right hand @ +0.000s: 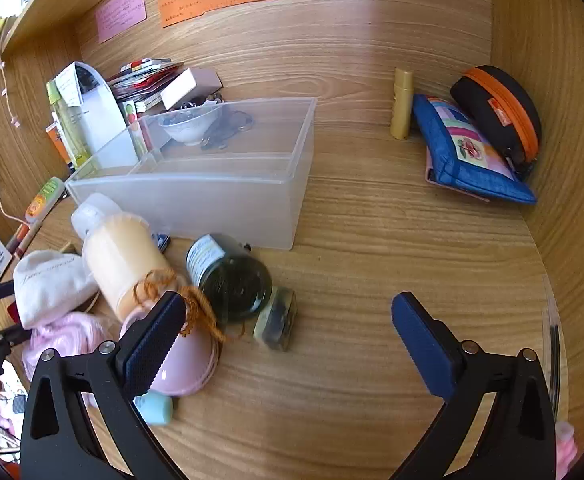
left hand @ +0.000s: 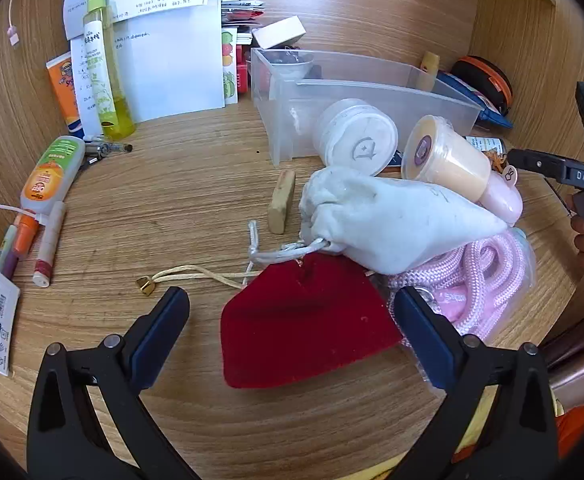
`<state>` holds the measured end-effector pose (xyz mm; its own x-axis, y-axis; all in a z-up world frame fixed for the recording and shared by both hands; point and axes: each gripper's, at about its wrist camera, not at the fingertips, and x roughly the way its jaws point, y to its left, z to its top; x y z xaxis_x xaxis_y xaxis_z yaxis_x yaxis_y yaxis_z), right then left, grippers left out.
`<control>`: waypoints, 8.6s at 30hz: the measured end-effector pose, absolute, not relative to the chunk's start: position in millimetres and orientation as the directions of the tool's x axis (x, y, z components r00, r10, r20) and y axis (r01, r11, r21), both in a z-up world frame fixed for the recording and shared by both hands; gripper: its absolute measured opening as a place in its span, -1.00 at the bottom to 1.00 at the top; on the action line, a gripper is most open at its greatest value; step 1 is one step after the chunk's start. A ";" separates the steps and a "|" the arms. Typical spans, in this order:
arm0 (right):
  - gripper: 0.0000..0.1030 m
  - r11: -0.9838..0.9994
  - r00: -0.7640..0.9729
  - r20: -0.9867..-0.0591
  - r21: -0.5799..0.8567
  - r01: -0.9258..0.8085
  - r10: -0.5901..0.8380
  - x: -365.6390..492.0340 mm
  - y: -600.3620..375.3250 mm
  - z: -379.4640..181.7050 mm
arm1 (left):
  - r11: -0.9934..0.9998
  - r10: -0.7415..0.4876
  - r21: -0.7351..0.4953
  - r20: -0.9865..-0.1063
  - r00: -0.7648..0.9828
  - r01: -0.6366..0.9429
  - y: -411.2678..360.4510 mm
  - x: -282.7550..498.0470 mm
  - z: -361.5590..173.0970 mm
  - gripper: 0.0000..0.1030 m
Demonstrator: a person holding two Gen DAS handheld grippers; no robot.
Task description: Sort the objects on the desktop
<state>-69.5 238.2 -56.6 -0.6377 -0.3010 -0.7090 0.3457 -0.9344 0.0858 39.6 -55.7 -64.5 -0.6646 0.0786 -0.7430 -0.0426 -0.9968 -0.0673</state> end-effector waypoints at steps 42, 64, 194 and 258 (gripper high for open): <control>-0.14 -0.857 -0.537 -0.738 0.107 0.504 -0.408 -84.7 200.8 -60.3 | -0.999 0.008 -0.043 -0.693 -0.721 0.030 -86.0 54.0 -57.8 -0.10; -0.21 -0.865 -0.636 -0.640 0.096 0.492 -0.432 -70.3 216.2 -9.8 | -0.998 0.055 -0.050 -0.588 -0.807 -0.032 -70.9 43.9 0.4 -0.10; 0.97 -0.952 -0.718 -0.658 -0.003 0.305 -0.228 -48.1 259.0 -50.7 | -0.993 0.119 -0.070 -0.714 -0.690 -0.099 -32.7 8.5 -23.7 0.91; -0.71 -0.904 -0.612 -0.723 0.041 0.427 -0.321 -63.2 240.2 -62.0 | -0.992 0.119 -0.061 -0.706 -0.698 -0.107 -36.0 -3.1 -19.2 0.07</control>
<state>-63.2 240.2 -62.0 -0.6115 -0.3215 -0.7230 0.4266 -0.9035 0.0409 -3.1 -36.0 -19.2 -0.6982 0.1190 -0.7059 -0.1070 -0.9924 -0.0614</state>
